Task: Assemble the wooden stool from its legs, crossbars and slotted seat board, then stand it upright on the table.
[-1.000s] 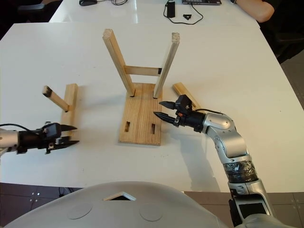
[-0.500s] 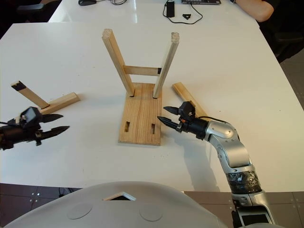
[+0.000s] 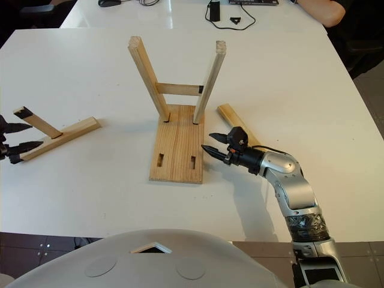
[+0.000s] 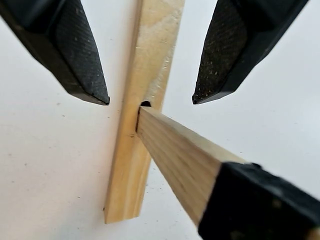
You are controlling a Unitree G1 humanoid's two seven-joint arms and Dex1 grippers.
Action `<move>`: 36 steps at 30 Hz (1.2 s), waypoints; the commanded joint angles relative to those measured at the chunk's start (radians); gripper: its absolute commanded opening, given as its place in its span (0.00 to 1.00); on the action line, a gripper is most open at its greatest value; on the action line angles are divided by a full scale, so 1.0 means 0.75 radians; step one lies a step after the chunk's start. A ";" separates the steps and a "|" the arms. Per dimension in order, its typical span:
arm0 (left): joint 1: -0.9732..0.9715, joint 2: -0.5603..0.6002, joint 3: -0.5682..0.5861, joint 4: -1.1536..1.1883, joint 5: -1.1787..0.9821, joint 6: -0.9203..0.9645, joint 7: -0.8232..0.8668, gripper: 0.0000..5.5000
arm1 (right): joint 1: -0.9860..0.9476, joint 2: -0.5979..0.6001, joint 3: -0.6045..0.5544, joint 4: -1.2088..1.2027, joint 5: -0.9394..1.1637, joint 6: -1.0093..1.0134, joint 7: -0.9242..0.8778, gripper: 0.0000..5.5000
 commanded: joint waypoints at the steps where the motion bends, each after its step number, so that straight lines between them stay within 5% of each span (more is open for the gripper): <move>1: -0.164 0.027 -0.049 0.208 0.075 -0.063 -0.002 0.56 | -0.036 -0.024 0.005 0.008 -0.016 -0.004 0.020 0.43; 21: -0.378 -0.059 -0.194 0.558 0.261 -0.198 0.057 0.56 | -0.108 -0.057 0.012 0.008 0.012 0.019 0.128 0.43; 27: -0.404 -0.070 -0.214 0.593 0.293 -0.208 0.090 0.71 | -0.100 -0.056 0.015 0.003 0.010 0.023 0.126 0.43; 36: -0.430 -0.138 -0.277 0.654 0.354 -0.188 0.131 0.72 | -0.144 -0.060 0.029 0.028 0.003 0.025 0.146 0.43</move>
